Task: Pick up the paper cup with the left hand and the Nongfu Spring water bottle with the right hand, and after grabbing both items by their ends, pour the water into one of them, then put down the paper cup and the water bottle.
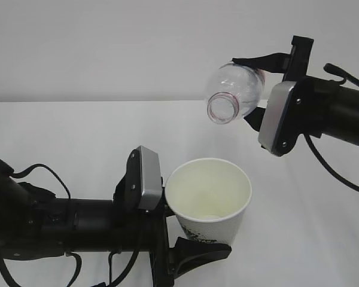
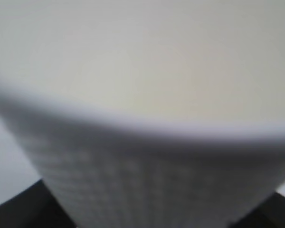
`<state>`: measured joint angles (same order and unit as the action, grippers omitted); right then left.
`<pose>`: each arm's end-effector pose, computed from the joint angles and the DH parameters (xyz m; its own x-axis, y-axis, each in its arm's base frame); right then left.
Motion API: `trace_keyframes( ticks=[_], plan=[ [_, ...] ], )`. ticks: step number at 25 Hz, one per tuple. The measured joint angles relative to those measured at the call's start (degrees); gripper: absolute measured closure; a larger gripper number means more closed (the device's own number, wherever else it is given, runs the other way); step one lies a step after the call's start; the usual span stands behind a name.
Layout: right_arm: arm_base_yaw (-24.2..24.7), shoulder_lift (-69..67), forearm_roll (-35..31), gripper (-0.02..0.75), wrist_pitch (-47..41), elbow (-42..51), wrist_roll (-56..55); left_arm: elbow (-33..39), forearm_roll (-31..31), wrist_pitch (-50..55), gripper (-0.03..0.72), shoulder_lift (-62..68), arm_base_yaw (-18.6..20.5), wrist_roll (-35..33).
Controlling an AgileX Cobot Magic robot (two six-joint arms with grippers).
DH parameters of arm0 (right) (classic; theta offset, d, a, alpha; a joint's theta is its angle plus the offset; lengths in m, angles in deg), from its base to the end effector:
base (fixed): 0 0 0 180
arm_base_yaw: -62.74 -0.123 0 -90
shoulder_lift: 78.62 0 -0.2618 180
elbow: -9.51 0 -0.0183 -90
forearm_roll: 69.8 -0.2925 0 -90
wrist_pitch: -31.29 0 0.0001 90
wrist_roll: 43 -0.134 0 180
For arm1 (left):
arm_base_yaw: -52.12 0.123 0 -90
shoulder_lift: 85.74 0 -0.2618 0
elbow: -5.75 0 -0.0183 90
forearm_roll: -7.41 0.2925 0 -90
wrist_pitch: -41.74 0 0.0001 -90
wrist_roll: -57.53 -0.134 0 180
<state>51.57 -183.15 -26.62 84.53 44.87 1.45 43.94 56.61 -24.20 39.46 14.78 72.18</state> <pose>0.3583 0.1456 0.1535 0.6428 -0.6916 -0.3294 -0.2865 0.1817 -0.9407 0.2176 -0.2824 0.0323 -0.0606 0.2139 -0.9750 0.9899 0.1381 -0.0312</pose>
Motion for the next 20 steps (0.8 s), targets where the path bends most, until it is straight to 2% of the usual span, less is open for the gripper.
trace_keyframes(
  ticks=[20],
  plan=[
    [0.0, 0.0, -1.7, 0.256, 0.0, 0.0, 2.8, 0.0, -0.3, 2.5, 0.140, 0.0, 0.0, -0.2]
  ],
)
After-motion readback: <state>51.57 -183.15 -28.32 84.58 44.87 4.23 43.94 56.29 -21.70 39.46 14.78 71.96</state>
